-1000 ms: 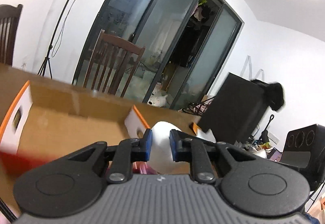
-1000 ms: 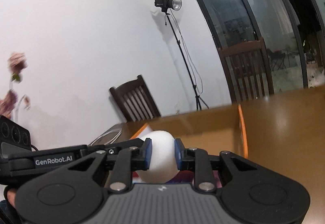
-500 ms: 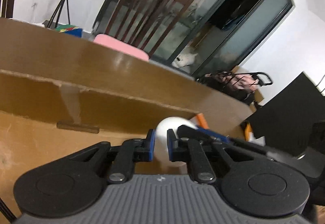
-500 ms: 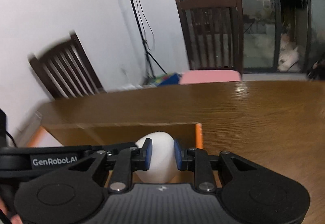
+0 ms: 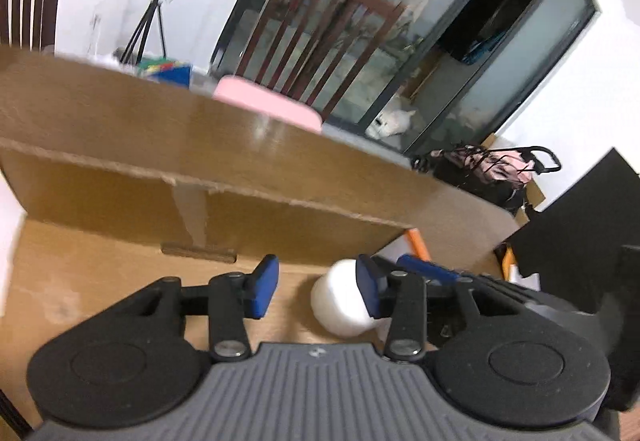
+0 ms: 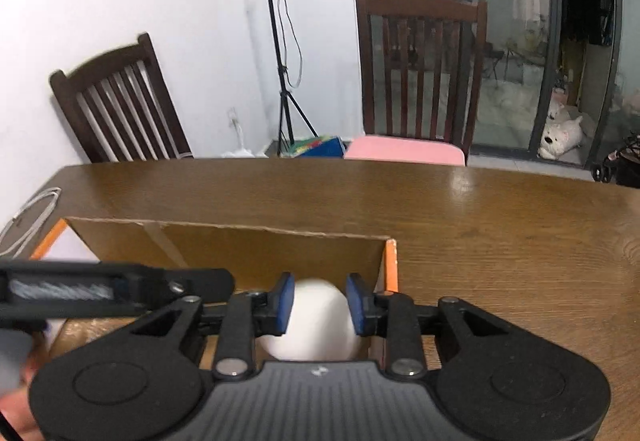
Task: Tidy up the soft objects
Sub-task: 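Carry the white sponge into the cardboard box and open the right gripper, then reach the right gripper to the lilac fuzzy wristband and grasp it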
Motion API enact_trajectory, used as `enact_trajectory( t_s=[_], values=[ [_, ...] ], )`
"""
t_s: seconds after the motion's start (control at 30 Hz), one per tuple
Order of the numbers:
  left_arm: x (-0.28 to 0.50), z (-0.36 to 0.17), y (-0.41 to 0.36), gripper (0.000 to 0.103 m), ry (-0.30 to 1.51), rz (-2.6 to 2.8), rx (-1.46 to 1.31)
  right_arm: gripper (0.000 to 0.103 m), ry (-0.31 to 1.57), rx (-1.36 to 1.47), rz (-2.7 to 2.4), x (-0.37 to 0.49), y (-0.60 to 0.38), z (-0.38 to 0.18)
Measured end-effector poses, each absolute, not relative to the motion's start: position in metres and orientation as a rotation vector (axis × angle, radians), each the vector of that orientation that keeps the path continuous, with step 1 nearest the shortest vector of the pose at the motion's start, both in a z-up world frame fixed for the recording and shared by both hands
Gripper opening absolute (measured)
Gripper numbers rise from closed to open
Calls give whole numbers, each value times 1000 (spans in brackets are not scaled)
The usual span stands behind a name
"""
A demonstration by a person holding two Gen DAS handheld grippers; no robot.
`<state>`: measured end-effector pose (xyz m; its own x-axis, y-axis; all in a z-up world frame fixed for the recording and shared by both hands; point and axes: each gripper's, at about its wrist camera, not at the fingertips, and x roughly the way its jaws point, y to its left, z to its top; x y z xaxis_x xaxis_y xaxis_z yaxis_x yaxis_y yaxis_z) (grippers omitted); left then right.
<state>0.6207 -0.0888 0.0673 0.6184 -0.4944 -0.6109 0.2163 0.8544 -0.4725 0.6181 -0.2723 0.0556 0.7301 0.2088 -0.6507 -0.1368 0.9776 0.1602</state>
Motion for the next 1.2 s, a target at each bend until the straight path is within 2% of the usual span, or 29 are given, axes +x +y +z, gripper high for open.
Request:
enact_trajectory(
  t_s=[0.1,0.2,0.3,0.4,0.5,0.73,0.87,1.2],
  values=[
    [589,98,-82,61,723,-430,-313,32,692,147,221,593,-275,76],
    [540,127,-70,74,630,-422,-210,40,622,127,244,559,-273,102],
    [486,142,-58,85,552,-410,-110,46,546,109,262,516,-271,126],
    [424,146,-42,91,480,-409,-54,53,481,118,296,467,-272,143],
    [368,139,-21,100,417,-387,-40,63,414,121,346,411,-269,148],
    [273,92,10,102,395,-230,-16,72,412,82,395,306,-254,116],
    [229,66,22,102,414,-174,-51,73,413,32,355,261,-238,92],
    [198,28,15,102,438,-261,28,73,481,52,330,211,-221,50]
  ],
)
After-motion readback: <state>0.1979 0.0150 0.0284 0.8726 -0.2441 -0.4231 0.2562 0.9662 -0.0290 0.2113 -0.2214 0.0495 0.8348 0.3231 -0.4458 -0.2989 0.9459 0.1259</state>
